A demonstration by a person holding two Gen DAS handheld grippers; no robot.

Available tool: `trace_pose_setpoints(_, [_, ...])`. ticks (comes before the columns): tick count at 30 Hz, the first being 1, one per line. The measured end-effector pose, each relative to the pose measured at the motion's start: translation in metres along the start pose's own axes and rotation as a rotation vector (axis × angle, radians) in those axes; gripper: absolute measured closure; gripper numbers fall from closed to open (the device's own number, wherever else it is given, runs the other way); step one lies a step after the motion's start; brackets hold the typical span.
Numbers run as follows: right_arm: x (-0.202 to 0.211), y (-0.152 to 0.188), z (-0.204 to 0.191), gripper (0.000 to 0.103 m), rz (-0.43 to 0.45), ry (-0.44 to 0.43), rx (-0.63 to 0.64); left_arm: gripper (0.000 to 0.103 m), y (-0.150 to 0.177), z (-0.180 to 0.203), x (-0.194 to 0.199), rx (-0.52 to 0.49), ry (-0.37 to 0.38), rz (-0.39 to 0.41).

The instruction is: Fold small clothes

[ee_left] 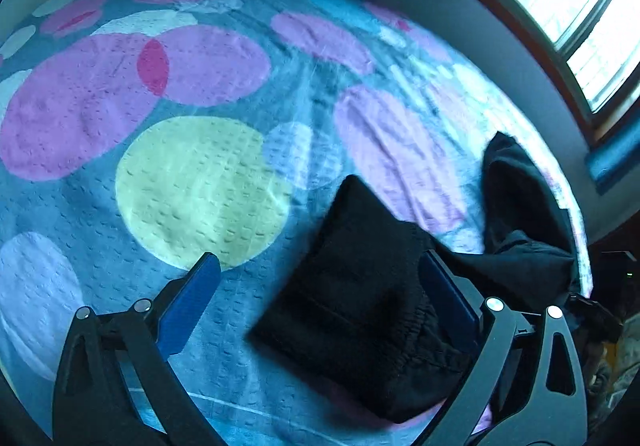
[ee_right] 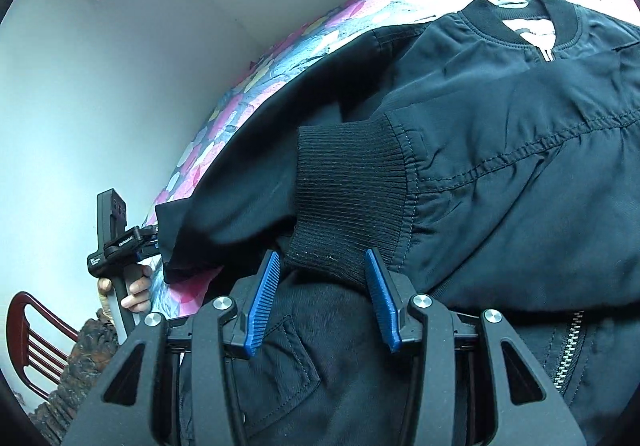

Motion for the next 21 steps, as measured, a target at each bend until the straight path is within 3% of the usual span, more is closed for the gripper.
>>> trace_pose_setpoints(2, [0.0, 0.0, 0.002, 0.058, 0.0, -0.012, -0.008, 0.023, 0.005, 0.011, 0.0, -0.057, 0.09, -0.026])
trace_pose_setpoints(3, [-0.002, -0.002, 0.004, 0.058, -0.001, -0.016, -0.011, 0.025, 0.008, 0.015, -0.002, -0.079, 0.094, -0.047])
trace_pose_setpoints(7, [-0.003, -0.004, 0.008, 0.058, 0.001, -0.032, -0.022, 0.045, 0.015, 0.025, -0.009, -0.178, -0.062, -0.055])
trace_pose_setpoints(9, [-0.002, -0.003, 0.009, 0.058, 0.002, -0.037, -0.025, 0.063, 0.016, 0.023, -0.005, -0.156, -0.081, -0.05])
trace_pose_setpoints(12, [-0.003, -0.003, 0.009, 0.058, 0.004, -0.038, -0.024, 0.081, 0.017, 0.019, 0.008, -0.139, -0.117, -0.028])
trace_pose_setpoints(15, [-0.003, -0.003, 0.009, 0.058, 0.006, -0.036, -0.023, 0.085, 0.017, 0.016, 0.029, -0.12, -0.194, 0.012])
trace_pose_setpoints(21, [-0.004, -0.002, 0.008, 0.058, 0.008, -0.035, -0.023, 0.087, -0.006, -0.027, 0.1, 0.07, -0.356, 0.189])
Point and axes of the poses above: each gripper's, at about its wrist camera, not at the fingertips, and x roughly against the way its jaws point, z to its right, y to its underside, the point moved 5 cm from there along -x, roughly the way its jaws point, and after that the axes turned 14 degrees about -z, right-handed, at the moved point
